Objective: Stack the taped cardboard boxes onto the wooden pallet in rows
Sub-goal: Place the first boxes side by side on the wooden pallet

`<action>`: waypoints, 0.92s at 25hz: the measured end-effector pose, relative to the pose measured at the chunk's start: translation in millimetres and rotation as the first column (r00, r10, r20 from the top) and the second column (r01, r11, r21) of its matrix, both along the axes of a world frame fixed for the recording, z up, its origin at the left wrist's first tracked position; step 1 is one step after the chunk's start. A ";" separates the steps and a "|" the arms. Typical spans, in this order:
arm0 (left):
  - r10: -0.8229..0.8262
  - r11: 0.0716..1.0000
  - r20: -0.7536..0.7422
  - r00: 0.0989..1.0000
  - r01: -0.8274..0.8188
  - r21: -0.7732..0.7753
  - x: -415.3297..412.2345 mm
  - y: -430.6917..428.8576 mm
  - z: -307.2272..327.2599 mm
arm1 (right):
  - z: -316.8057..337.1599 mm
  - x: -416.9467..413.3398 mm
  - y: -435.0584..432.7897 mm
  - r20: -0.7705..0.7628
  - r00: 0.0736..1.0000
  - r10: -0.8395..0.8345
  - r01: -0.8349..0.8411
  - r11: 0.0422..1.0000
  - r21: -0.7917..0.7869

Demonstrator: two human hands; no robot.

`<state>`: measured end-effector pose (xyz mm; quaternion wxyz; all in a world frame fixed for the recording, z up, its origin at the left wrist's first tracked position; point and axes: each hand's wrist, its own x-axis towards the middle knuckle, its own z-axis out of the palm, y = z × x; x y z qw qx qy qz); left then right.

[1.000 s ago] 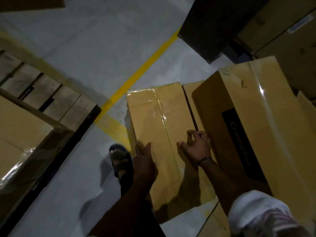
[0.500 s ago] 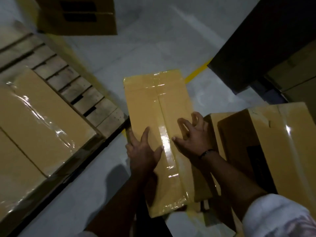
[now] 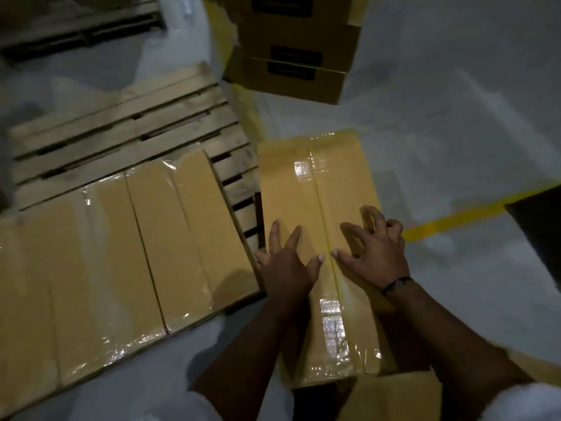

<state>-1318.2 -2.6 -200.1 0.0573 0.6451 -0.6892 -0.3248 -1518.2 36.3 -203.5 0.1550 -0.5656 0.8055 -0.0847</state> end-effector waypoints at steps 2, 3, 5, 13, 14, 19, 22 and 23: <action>0.043 0.999 0.016 0.999 -0.044 0.031 5.3 -34.5 -9.8 | -9.4 1.1 -47.9 0.017 0.998 0.060 -0.060 0.998 0.036; 0.060 0.997 0.014 0.998 -0.060 0.044 9.6 -49.1 -15.0 | -13.2 3.3 -69.4 0.029 0.996 0.089 -0.090 0.994 0.053; 0.085 0.995 0.002 0.996 -0.085 0.056 19.4 -76.5 -27.0 | -22.3 9.9 -110.9 0.041 0.987 0.157 -0.160 0.984 0.084; 0.066 0.982 0.090 0.994 -0.081 0.172 54.5 -163.3 -82.0 | -77.8 31.3 -219.9 0.117 0.944 0.309 -0.326 0.928 0.182; 0.066 0.979 0.103 0.992 -0.084 0.186 57.6 -170.3 -88.9 | -84.7 33.5 -231.2 0.133 0.939 0.318 -0.339 0.921 0.192; 0.025 0.985 0.142 0.990 -0.048 0.165 67.7 -207.7 -129.0 | -126.6 39.2 -278.4 0.220 0.937 0.270 -0.317 0.923 0.217; 0.034 0.984 0.193 0.981 -0.066 0.163 66.9 -217.2 -142.2 | -145.7 36.2 -284.5 0.259 0.929 0.263 -0.320 0.923 0.212; 0.026 0.985 0.209 0.978 -0.060 0.159 62.6 -216.0 -144.5 | -148.8 32.8 -282.4 0.261 0.924 0.281 -0.336 0.922 0.195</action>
